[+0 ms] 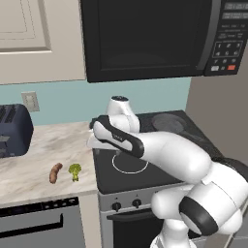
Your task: Put the broccoli and potato in the pan. Then turn on the rear right burner and set the heat to medium.
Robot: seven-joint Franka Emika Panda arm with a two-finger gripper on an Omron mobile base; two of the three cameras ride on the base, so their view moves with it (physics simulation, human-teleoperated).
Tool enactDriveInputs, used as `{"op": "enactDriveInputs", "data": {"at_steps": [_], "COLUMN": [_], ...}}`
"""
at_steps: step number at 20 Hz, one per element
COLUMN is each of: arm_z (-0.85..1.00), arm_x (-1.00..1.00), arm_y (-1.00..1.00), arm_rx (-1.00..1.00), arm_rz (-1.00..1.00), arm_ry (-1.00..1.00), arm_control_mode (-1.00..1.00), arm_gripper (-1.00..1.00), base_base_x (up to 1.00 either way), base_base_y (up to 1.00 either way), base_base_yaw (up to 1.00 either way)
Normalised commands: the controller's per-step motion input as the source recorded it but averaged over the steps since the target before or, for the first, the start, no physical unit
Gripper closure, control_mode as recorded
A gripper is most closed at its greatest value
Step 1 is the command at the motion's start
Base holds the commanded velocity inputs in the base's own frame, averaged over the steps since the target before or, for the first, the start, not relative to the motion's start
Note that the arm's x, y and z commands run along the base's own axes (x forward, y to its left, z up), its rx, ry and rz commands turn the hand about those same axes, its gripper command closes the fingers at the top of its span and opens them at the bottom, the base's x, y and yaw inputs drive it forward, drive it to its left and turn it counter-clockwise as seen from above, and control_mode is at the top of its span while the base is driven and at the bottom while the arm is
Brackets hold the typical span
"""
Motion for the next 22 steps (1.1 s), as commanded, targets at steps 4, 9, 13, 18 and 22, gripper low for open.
{"op": "enactDriveInputs", "data": {"at_steps": [4, 9, 13, 18, 22], "arm_z": [0.00, 0.00, -0.01, -0.08, -0.22], "arm_x": [0.07, 0.07, 0.01, 0.09, 0.14], "arm_y": [0.51, 0.38, 0.27, 0.26, 0.25], "arm_rx": [-0.02, 0.00, 0.00, -0.01, -0.03], "arm_rz": [0.00, 0.00, 0.00, 0.00, 0.00], "arm_ry": [0.00, 0.00, 0.00, 0.00, 0.00], "arm_control_mode": [-1.00, -1.00, -1.00, -1.00, -1.00], "arm_gripper": [-1.00, -1.00, -1.00, -1.00, -1.00], "base_base_x": [0.00, 0.00, 0.00, 0.00, 0.00], "base_base_y": [0.00, 0.00, 0.00, 0.00, 0.00], "base_base_yaw": [0.00, 0.00, 0.00, 0.00, 0.00]}}
